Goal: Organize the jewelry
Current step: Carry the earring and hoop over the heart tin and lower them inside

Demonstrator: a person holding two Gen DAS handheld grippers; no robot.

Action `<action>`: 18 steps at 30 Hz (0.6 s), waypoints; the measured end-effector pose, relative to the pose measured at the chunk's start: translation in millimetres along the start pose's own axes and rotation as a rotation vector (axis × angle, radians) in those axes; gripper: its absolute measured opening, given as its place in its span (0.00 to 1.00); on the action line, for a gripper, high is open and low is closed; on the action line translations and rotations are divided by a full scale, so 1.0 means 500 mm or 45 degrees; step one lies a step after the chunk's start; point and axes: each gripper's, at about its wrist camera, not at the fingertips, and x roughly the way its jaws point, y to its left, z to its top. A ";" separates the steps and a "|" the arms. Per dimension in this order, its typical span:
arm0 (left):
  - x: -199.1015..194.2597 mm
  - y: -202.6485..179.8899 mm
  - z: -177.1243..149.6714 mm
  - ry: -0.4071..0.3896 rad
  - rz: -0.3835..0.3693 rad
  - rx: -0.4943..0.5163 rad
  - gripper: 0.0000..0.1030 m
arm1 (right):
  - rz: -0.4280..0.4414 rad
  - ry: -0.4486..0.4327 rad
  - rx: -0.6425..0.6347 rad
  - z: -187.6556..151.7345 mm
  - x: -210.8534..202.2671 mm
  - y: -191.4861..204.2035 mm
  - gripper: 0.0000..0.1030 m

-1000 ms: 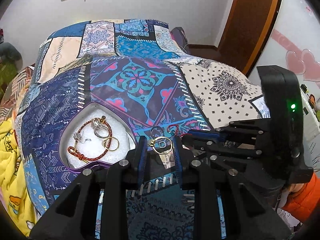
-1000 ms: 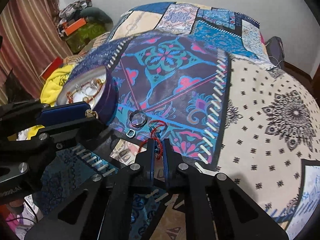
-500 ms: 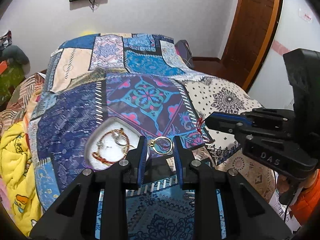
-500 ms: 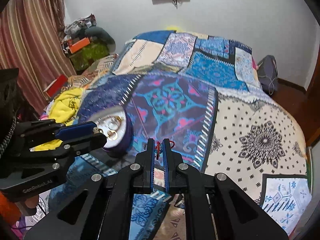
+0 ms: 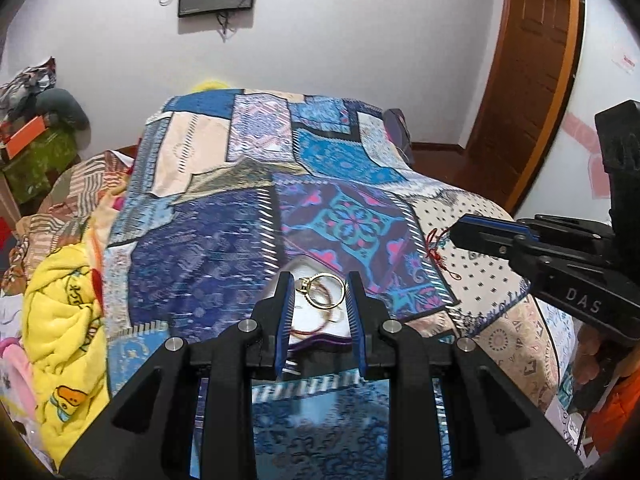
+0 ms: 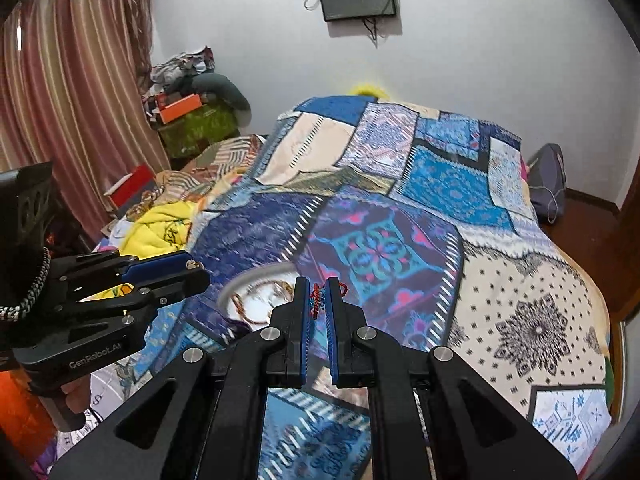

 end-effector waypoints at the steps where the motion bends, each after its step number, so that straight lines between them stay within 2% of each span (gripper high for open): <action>1: -0.003 0.005 0.001 -0.005 0.005 -0.002 0.24 | 0.007 -0.006 -0.003 0.005 0.002 0.006 0.06; 10: -0.007 0.047 0.002 -0.020 0.035 -0.032 0.24 | 0.068 -0.028 -0.030 0.032 0.026 0.046 0.06; 18: 0.042 0.056 -0.024 0.057 0.023 -0.037 0.24 | 0.115 0.022 -0.055 0.033 0.076 0.072 0.06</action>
